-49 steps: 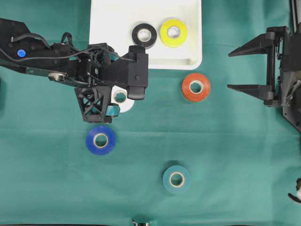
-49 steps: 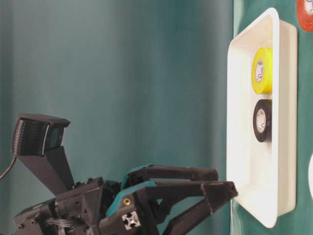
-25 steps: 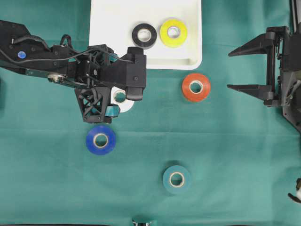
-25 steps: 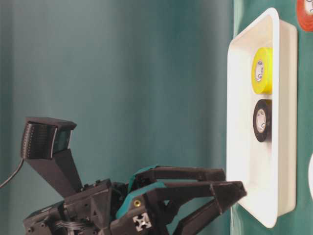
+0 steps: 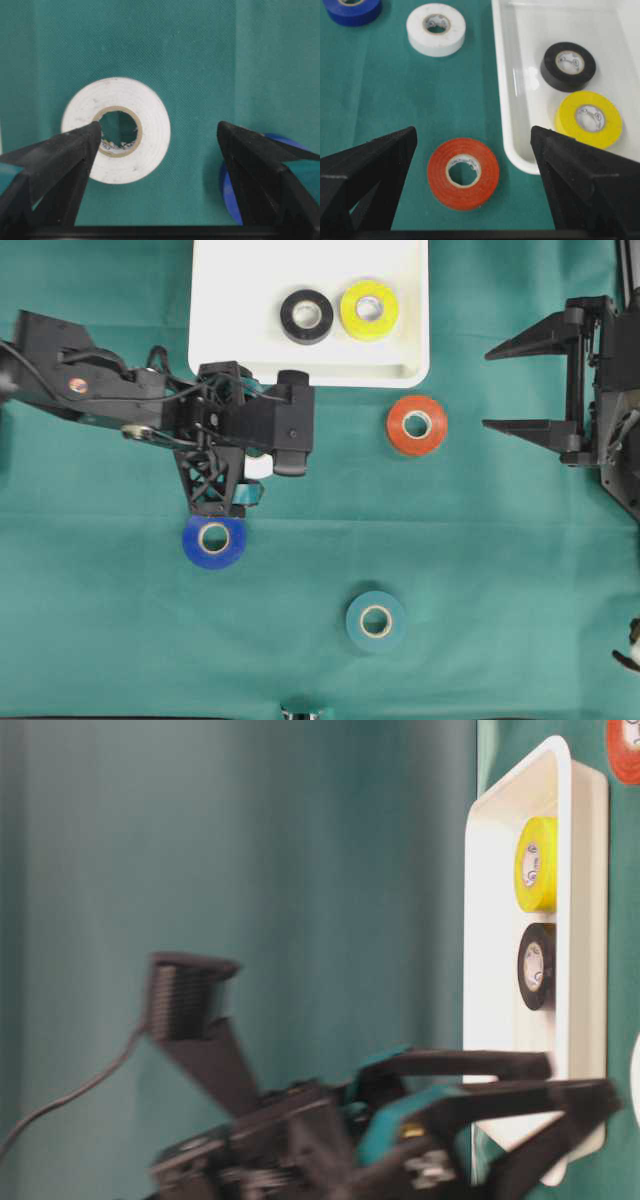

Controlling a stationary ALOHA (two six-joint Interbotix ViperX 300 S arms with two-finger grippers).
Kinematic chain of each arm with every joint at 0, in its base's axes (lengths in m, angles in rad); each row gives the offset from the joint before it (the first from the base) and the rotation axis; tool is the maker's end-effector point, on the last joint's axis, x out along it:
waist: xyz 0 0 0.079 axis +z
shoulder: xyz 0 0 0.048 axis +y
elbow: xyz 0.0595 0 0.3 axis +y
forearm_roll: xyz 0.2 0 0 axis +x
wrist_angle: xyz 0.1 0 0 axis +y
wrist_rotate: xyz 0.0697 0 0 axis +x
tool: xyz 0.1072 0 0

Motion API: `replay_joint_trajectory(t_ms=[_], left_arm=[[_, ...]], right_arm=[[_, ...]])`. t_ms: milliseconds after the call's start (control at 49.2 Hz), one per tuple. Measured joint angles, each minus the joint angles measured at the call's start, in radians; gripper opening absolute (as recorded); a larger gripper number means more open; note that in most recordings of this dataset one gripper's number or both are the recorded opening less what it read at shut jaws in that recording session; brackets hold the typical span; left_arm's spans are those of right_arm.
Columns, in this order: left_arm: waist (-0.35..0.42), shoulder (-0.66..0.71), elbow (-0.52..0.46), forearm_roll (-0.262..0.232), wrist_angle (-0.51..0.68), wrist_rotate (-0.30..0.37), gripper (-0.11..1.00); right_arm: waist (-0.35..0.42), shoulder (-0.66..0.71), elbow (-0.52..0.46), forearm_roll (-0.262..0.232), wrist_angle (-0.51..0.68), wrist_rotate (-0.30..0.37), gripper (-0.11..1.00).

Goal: Pick up the tape from a random location and place it into the white case.
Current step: 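Lower the left gripper and close it on the white tape roll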

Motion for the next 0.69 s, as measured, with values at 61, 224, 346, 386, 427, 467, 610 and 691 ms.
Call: replay_joint_trajectory(t_ms=[61,224,346,386,427,467,610,691], left_arm=[[-0.002,0.017,0.006,0.000,-0.014,0.000,0.97],[0.000,0.060,0.017,0.000,-0.035,-0.002,0.97],[-0.002,0.084,0.020,0.000,-0.038,-0.023,0.97],[-0.003,0.094,0.020,0.002,-0.038,-0.034,0.97],[-0.003,0.103,0.023,0.000,-0.038,-0.048,0.97],[-0.003,0.110,0.026,0.000,-0.038,-0.055,0.97],[-0.003,0.133,0.041,0.002,-0.058,-0.063,0.97],[-0.005,0.141,0.046,0.000,-0.083,-0.063,0.97]], right_arm=[[0.000,0.000,0.000,0.002,0.000,0.000,0.90],[0.000,0.000,0.000,0.000,0.000,0.000,0.90],[0.000,0.003,0.000,0.000,0.002,0.000,0.90],[0.000,0.005,0.000,0.000,0.000,0.000,0.90],[0.000,0.006,0.000,0.002,0.000,0.000,0.90],[0.000,0.008,0.000,0.000,0.002,0.000,0.90],[0.000,0.009,0.000,0.000,0.000,0.000,0.90],[0.000,0.012,0.000,-0.002,0.002,0.000,0.90]])
